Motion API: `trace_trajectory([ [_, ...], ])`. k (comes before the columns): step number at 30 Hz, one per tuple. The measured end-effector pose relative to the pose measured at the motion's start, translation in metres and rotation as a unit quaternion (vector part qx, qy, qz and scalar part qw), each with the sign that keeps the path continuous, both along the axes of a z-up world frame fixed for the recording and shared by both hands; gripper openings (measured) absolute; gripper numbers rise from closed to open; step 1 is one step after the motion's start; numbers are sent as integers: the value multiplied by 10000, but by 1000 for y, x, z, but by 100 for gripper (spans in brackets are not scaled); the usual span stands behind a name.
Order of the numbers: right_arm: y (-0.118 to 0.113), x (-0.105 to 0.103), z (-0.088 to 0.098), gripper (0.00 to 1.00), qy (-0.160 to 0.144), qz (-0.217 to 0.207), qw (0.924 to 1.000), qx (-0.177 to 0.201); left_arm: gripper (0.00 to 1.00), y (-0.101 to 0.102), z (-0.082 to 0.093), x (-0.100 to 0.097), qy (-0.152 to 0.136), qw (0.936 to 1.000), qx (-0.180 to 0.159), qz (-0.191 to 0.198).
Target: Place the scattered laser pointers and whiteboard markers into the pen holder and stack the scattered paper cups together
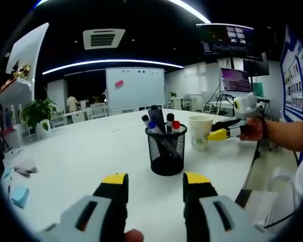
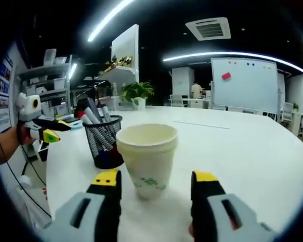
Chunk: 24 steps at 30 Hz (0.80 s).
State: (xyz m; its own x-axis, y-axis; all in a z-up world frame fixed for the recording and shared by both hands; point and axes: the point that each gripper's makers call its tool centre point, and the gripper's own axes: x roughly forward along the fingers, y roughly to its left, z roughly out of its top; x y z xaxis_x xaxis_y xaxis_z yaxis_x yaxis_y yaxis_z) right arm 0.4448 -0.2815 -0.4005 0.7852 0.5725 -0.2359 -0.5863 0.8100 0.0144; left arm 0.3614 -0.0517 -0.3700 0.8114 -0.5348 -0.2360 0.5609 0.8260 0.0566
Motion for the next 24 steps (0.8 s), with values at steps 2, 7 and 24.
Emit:
trace_trajectory([
  [2, -1, -3, 3, 54, -28, 17, 10000, -3, 44, 0, 0, 0, 15, 10000, 17, -1],
  [7, -4, -10, 7, 54, -27, 51, 10000, -42, 44, 3, 0, -1, 30, 10000, 24, 10],
  [24, -16, -33, 47, 53, -286, -16, 9996, 39, 44, 4, -2, -1, 110, 9999, 59, 52],
])
